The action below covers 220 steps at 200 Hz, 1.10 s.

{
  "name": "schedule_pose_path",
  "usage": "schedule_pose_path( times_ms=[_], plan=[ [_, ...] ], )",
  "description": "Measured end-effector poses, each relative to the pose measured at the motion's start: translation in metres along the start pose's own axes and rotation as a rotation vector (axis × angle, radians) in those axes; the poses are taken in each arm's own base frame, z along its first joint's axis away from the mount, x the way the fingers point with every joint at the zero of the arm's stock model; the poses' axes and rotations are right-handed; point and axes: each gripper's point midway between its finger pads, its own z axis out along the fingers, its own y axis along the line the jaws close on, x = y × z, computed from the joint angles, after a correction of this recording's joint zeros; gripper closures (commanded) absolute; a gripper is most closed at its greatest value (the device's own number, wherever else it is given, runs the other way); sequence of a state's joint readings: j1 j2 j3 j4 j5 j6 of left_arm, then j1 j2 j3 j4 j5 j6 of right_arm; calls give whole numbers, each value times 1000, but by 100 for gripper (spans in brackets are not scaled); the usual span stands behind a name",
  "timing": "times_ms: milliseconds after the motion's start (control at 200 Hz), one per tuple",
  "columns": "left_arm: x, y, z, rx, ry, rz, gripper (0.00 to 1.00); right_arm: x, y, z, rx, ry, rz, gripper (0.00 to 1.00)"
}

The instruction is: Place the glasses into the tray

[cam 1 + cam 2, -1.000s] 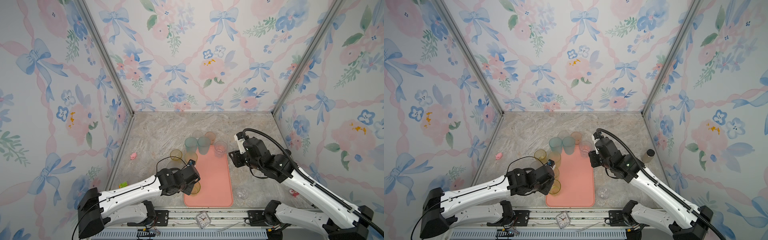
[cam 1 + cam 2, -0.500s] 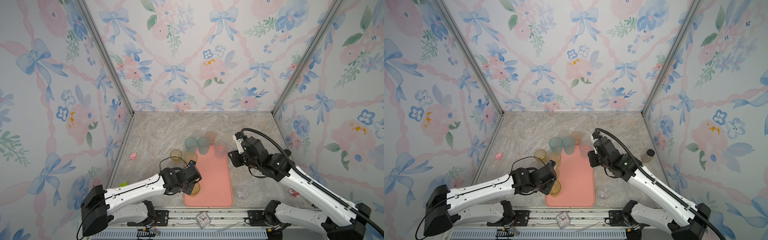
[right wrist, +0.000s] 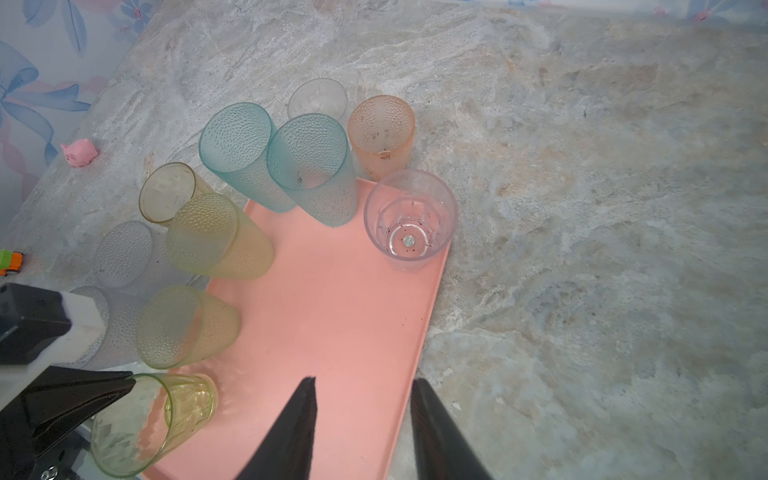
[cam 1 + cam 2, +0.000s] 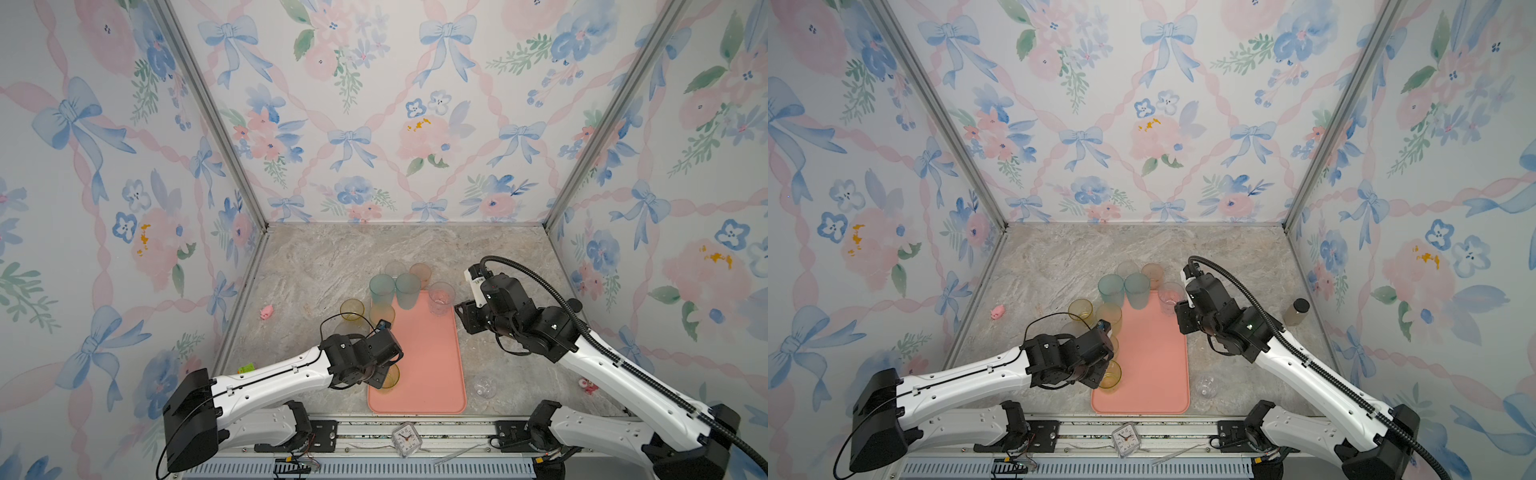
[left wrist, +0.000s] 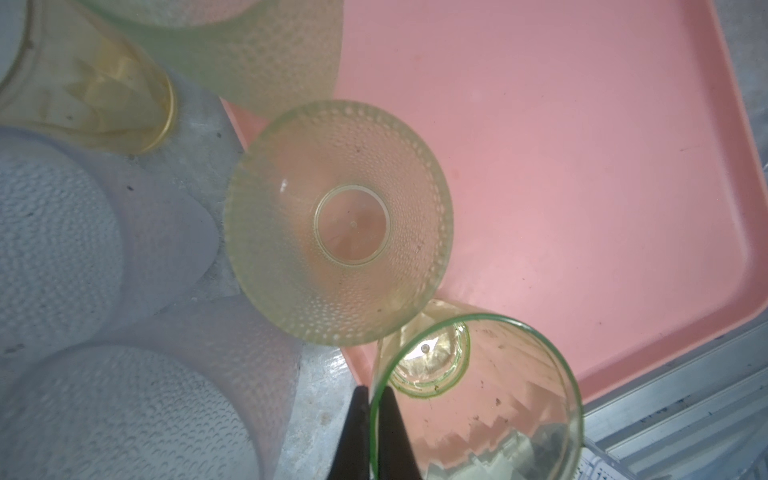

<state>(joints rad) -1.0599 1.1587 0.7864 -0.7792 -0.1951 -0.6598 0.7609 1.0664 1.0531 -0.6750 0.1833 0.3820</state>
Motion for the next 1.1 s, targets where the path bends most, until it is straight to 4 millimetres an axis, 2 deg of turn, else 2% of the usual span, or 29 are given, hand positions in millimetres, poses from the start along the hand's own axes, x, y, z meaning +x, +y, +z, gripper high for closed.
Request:
schedule_pose_path(
  times_ms=[170, 435, 660, 845, 1020, 1100],
  plan=[
    [4, 1, 2, -5, 10, -14, 98, 3, -1, 2, 3, 8, -2, 59],
    [5, 0, 3, -3, 11, -25, 89, 3, 1, 4, -4, 11, -2, 59],
    [6, 0, 3, -2, 12, -23, 86, 4, 1, 4, -6, 14, -2, 59],
    [7, -1, 4, -1, 14, -23, 79, 4, 2, 4, -7, 14, -2, 59],
    [5, -2, 0, 13, -1, -37, 68, 4, 2, 4, -8, 14, -2, 58],
    [3, -2, -5, 27, -21, -44, 68, 4, 2, 5, -10, 16, -2, 58]
  ],
)
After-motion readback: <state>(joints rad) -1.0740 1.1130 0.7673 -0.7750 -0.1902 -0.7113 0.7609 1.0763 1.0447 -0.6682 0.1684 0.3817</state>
